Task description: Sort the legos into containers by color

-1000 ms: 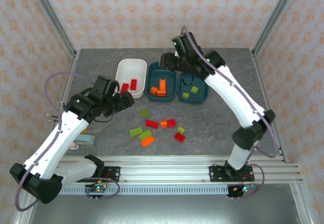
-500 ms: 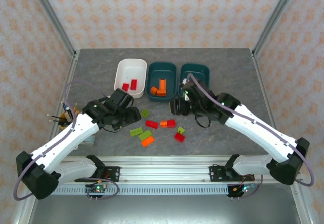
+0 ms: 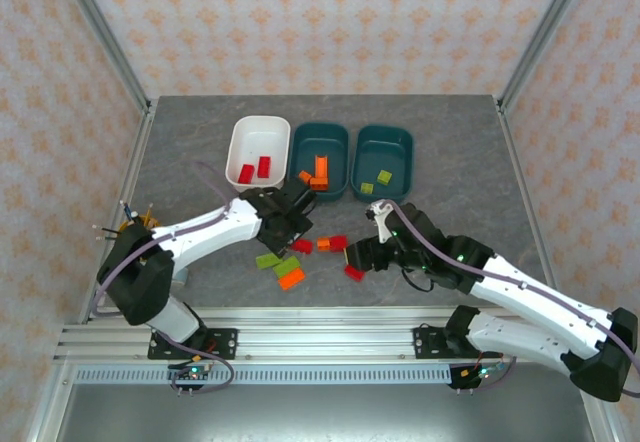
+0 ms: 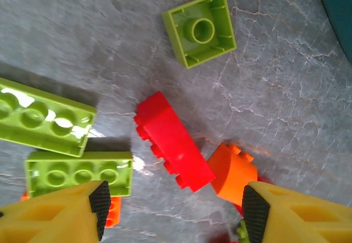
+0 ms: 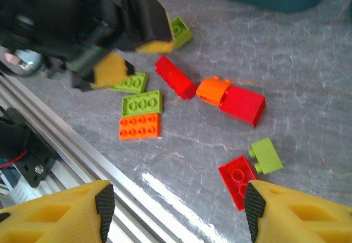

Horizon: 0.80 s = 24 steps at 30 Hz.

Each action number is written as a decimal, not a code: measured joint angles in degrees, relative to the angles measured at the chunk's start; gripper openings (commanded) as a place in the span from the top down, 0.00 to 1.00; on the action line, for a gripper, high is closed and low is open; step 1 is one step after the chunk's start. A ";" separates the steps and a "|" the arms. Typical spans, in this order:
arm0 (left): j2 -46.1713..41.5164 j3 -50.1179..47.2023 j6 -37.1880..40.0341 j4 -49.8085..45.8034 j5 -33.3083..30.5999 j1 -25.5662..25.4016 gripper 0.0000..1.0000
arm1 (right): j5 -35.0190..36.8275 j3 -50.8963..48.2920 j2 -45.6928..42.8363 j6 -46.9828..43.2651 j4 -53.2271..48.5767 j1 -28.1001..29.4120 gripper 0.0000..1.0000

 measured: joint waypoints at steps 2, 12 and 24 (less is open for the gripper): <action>1.55 0.04 -2.86 0.70 -0.02 -0.26 0.43 | 0.02 0.09 0.00 -0.26 0.46 0.00 0.35; 8.37 1.79 -8.63 1.66 0.00 -0.26 0.62 | 0.52 0.09 0.00 0.42 0.52 0.00 0.35; 11.63 4.33 -8.70 1.86 0.17 -0.24 0.71 | 2.14 0.11 1.29 1.31 0.72 0.00 0.35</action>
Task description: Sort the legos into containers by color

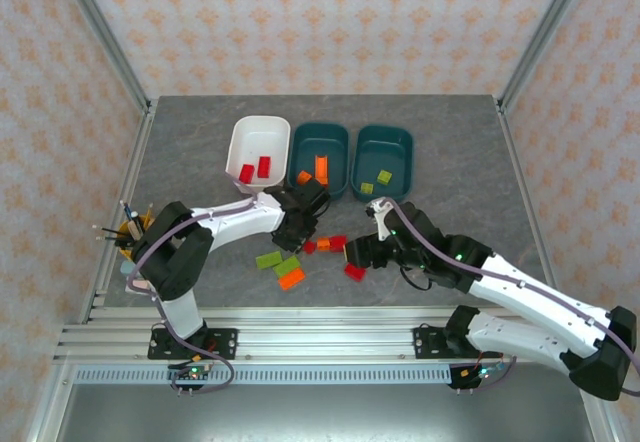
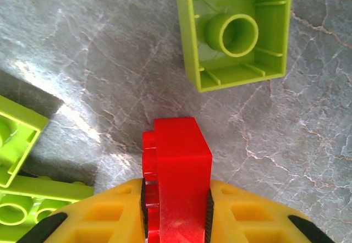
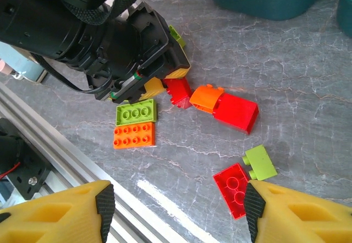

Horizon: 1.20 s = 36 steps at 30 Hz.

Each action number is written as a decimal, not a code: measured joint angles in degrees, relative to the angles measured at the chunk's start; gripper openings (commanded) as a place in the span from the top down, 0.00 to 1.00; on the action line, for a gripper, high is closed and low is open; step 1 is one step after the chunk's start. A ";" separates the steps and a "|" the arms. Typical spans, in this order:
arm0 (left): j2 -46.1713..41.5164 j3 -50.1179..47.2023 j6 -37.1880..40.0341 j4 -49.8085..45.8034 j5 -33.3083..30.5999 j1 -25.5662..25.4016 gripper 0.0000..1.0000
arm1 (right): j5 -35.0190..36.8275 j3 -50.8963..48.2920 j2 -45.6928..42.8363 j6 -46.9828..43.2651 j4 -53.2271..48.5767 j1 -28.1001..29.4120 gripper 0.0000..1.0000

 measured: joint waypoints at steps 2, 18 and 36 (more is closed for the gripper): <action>0.11 0.17 0.13 0.02 0.00 0.00 0.73 | 0.66 0.07 0.52 0.39 0.00 0.00 0.35; -3.41 10.75 8.98 -10.51 -4.00 0.46 0.80 | 6.69 3.58 1.66 2.36 -0.07 0.00 0.36; 17.16 49.18 65.05 -21.97 -1.90 24.59 0.82 | 9.90 11.28 11.69 10.03 3.56 -2.71 0.36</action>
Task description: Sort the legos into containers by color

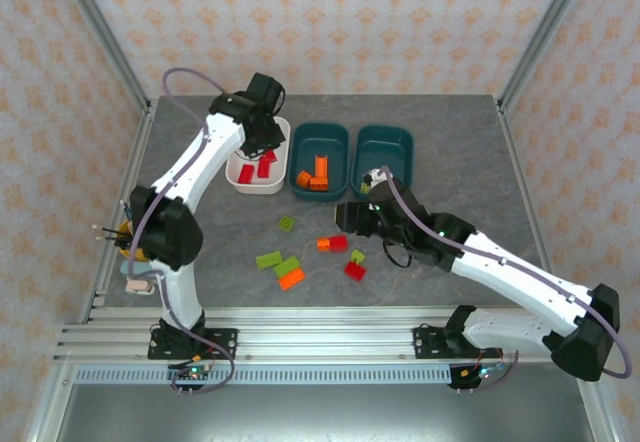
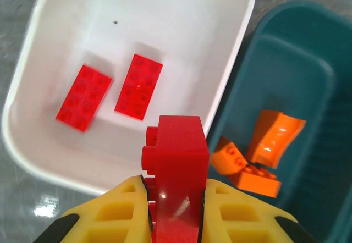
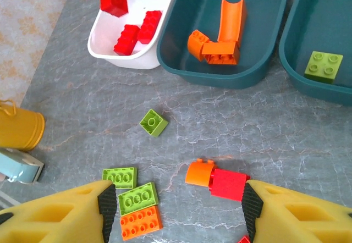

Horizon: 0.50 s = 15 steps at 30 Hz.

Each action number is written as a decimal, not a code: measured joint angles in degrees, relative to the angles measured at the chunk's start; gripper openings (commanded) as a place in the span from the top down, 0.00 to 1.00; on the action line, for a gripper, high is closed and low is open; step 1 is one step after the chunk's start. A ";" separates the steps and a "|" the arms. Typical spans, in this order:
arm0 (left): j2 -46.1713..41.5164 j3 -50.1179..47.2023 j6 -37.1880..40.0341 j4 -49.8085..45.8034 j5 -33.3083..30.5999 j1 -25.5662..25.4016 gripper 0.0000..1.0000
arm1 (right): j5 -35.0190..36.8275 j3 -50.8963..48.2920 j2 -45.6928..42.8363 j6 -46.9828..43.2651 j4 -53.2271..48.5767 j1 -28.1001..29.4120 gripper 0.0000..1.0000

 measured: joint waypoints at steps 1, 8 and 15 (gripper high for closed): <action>2.38 1.09 2.64 -0.07 0.81 0.42 0.82 | -0.24 0.37 0.52 0.46 0.02 -0.52 0.36; 12.04 4.31 12.15 -0.83 4.72 1.38 0.81 | -3.04 2.60 3.69 5.14 -0.28 -5.03 0.36; 12.92 4.31 14.27 -0.83 5.11 1.81 0.80 | -4.68 3.19 5.66 8.22 -0.92 -5.95 0.37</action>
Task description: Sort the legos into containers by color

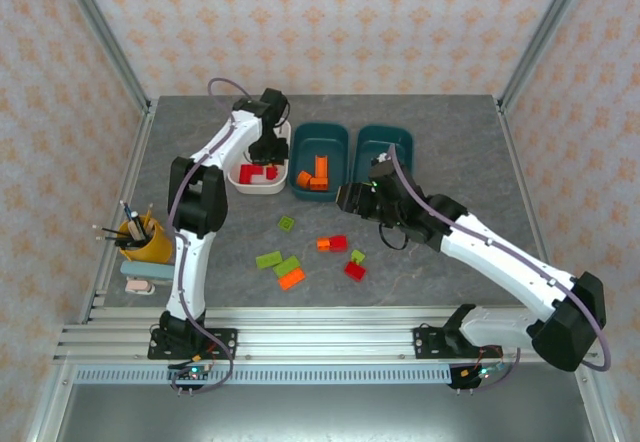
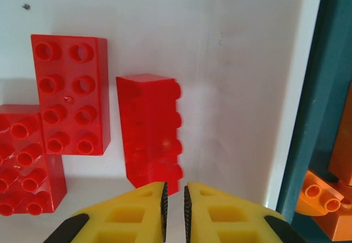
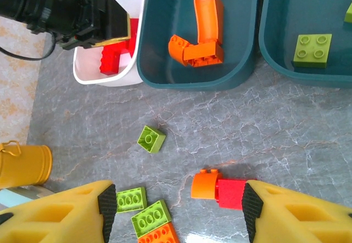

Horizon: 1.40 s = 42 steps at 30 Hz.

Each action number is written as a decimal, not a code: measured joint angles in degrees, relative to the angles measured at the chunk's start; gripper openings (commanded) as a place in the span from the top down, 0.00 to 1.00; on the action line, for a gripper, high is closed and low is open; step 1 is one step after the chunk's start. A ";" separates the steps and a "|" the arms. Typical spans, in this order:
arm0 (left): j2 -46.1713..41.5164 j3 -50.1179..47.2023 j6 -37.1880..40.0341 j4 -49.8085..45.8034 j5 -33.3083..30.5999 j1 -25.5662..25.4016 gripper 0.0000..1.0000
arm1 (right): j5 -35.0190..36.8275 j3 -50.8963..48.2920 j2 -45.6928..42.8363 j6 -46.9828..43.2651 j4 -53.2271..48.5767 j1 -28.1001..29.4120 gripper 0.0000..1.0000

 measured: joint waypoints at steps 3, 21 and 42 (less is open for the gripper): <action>-0.13 -0.02 -0.04 -0.02 -0.20 0.00 0.77 | -0.04 0.00 0.35 0.17 -0.31 0.00 0.36; -49.88 -38.05 -14.62 14.23 -0.35 -15.85 0.23 | -5.35 3.50 21.44 16.13 -17.84 -1.38 0.30; -72.37 -62.88 -28.39 18.38 -3.45 -24.92 0.22 | -11.63 -2.69 25.99 29.68 -11.91 -1.38 0.57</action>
